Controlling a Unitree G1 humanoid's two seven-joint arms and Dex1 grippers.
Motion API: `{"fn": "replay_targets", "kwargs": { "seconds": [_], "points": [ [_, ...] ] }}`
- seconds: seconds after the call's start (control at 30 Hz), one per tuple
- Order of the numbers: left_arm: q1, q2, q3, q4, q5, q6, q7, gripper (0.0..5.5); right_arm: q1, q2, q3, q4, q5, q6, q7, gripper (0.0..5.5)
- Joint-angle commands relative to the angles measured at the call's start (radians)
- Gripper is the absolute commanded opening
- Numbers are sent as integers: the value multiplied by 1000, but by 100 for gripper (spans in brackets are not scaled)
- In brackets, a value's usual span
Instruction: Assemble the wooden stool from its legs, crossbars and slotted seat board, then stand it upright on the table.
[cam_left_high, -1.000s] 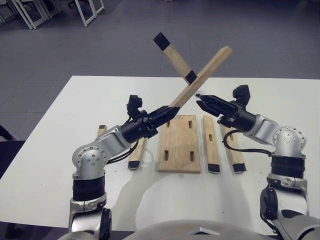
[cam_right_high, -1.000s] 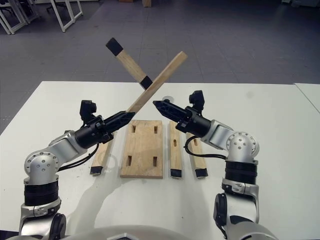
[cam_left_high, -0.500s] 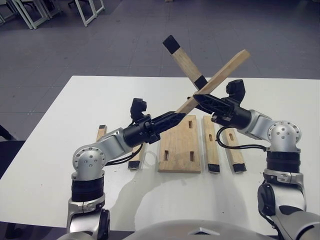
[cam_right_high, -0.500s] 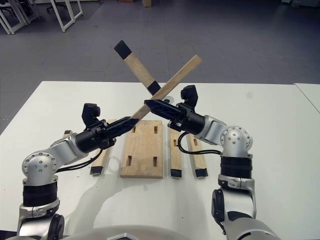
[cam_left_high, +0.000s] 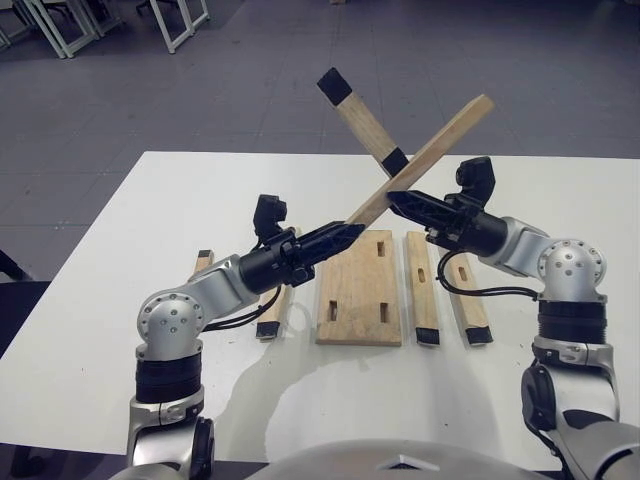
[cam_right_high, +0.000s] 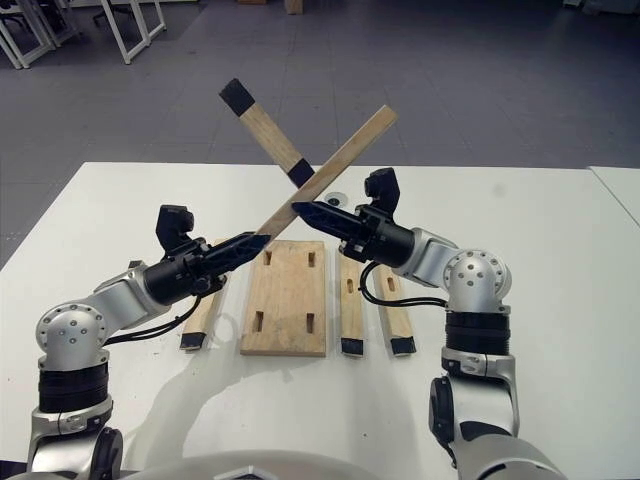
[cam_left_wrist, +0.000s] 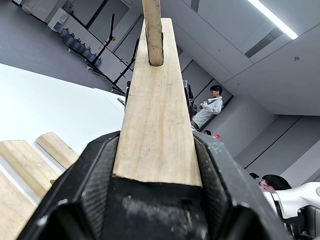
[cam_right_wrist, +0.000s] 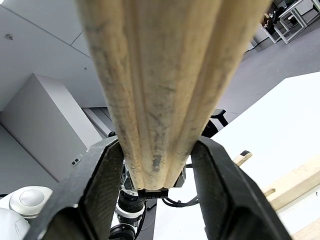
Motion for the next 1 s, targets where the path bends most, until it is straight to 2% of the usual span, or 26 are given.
{"fn": "replay_targets", "kwargs": {
  "seconds": [0.03, 0.1, 0.13, 0.37, 0.7, 0.9, 1.0],
  "points": [
    [-5, 1, -23, -13, -11, 14, 5, 206, -44, 34, -19, 1, 33, 8, -42, 204],
    [-8, 0, -22, -11, -12, 7, 6, 206, -41, 40, -21, 5, 45, 21, -55, 204],
    [-9, 0, -22, -11, -13, 5, 6, 206, -38, 42, -19, 3, 46, 30, -59, 239],
    [-9, -9, -13, -2, -26, -6, 18, 206, -27, 36, -7, -12, 57, 56, -47, 335],
    [-1, -2, 1, -7, -42, -2, 32, 206, -34, 35, -38, 28, 37, 22, -81, 336],
    [5, -5, -5, -9, -46, -1, 32, 206, -22, 34, -14, 2, 17, 9, -91, 216],
    [2, -2, -1, -7, -50, 1, 35, 206, -24, 31, -17, 5, 21, 10, -89, 204]
  ]
}}
